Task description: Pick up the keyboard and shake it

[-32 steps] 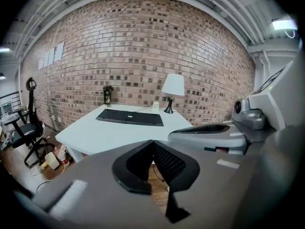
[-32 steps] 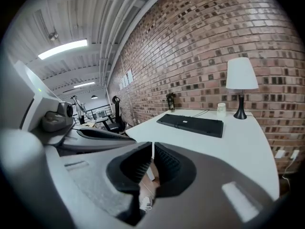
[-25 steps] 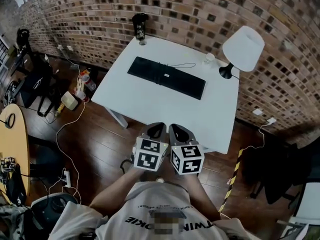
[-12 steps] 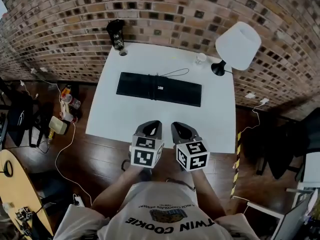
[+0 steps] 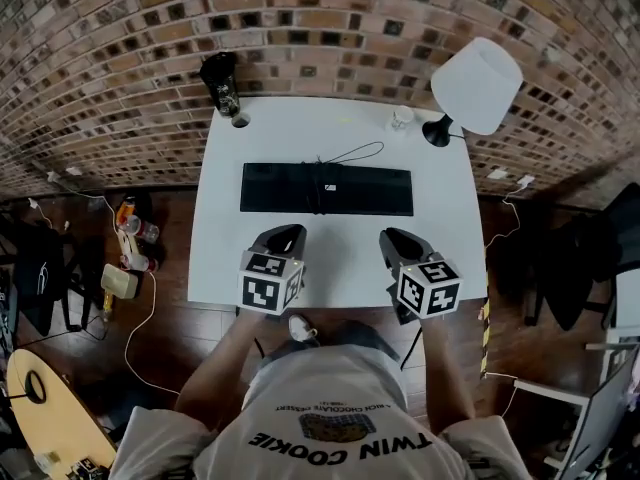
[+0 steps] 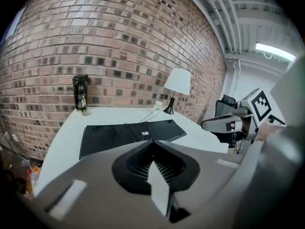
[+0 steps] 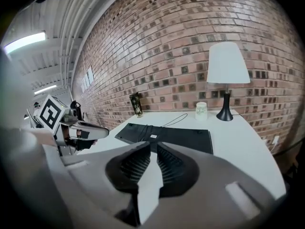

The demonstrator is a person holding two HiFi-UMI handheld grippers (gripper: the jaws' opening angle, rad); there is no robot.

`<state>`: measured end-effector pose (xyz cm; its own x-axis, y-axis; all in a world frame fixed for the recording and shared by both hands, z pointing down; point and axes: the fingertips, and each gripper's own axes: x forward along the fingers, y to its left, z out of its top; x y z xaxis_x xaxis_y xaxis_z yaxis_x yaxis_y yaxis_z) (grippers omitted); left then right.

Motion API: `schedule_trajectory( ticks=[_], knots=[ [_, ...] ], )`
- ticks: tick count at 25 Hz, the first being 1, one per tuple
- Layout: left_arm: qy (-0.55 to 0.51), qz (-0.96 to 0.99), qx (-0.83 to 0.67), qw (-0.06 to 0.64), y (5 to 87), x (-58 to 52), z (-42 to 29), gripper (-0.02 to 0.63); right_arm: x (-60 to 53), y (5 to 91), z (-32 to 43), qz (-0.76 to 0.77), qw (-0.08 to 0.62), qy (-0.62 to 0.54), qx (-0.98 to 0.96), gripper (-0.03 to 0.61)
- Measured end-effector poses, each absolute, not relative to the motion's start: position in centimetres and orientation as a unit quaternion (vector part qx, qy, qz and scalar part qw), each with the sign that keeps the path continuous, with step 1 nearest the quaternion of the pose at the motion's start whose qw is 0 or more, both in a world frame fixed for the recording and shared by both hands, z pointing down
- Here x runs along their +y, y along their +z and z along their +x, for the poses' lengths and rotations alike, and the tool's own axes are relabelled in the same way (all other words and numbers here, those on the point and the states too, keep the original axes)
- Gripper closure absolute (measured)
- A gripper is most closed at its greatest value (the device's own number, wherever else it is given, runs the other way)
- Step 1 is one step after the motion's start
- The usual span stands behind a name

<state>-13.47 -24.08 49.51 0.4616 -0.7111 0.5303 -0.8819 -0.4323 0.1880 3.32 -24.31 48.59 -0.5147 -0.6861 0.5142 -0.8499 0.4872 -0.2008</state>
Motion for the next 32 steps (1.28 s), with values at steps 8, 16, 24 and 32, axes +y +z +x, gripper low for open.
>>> schedule_trajectory(
  ticks=[8, 16, 24, 32],
  knots=[
    [0.210, 0.825, -0.485, 0.197, 50.6, -29.8, -18.7, 0.581, -28.2, 49.3, 6.4, 0.455, 0.193, 0.226, -0.840, 0.491],
    [0.238, 0.804, -0.491, 0.236, 53.9, -35.1, -25.2, 0.484, -33.0, 51.6, 9.2, 0.425, 0.213, 0.258, -0.841, 0.439],
    [0.247, 0.792, -0.466, 0.307, 57.8, -38.4, -29.3, 0.391, -37.5, 54.6, 12.2, 0.398, 0.198, 0.315, -0.839, 0.370],
    [0.204, 0.813, -0.422, 0.344, 58.4, -40.3, -29.0, 0.317, -40.4, 56.9, 14.1, 0.363, 0.184, 0.376, -0.832, 0.355]
  ],
)
